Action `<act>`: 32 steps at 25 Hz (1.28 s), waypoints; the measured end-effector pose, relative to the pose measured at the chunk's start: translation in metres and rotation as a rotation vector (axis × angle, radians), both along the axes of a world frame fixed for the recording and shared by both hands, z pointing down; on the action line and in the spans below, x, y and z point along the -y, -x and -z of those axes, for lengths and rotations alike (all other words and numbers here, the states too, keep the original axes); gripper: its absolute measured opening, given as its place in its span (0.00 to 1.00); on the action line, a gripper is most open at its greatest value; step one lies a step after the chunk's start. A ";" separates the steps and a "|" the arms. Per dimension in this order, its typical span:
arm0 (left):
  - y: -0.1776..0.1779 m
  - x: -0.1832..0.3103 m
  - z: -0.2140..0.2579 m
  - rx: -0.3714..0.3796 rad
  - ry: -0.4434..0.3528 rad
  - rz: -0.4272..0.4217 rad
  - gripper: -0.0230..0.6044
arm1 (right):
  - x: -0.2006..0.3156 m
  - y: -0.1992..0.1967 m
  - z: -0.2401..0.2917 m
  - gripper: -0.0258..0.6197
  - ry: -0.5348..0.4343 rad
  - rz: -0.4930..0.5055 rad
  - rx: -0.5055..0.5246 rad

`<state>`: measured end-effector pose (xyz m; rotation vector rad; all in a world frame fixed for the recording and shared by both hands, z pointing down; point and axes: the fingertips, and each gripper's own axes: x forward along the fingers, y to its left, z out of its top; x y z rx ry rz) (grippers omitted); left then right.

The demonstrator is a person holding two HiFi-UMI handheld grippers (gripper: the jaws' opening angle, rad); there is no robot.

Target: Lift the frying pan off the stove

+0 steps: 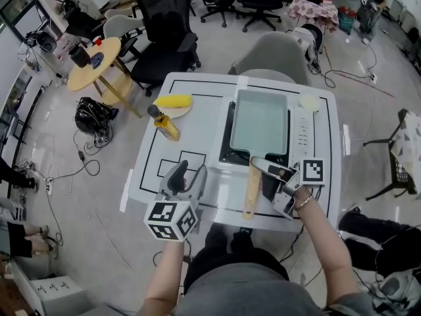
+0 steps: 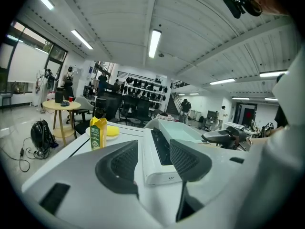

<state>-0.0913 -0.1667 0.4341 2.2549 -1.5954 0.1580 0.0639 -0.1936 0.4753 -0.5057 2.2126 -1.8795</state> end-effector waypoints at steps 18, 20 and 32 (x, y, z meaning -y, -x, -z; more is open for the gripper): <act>-0.013 -0.001 -0.006 -0.020 0.024 -0.068 0.35 | 0.008 0.018 -0.002 0.34 0.012 0.075 -0.015; -0.019 0.001 -0.003 -0.033 0.024 -0.097 0.35 | 0.008 0.018 -0.002 0.34 0.020 0.075 -0.012; -0.087 -0.001 0.007 -0.432 0.249 -0.383 0.36 | 0.008 0.019 -0.001 0.33 0.021 0.082 -0.014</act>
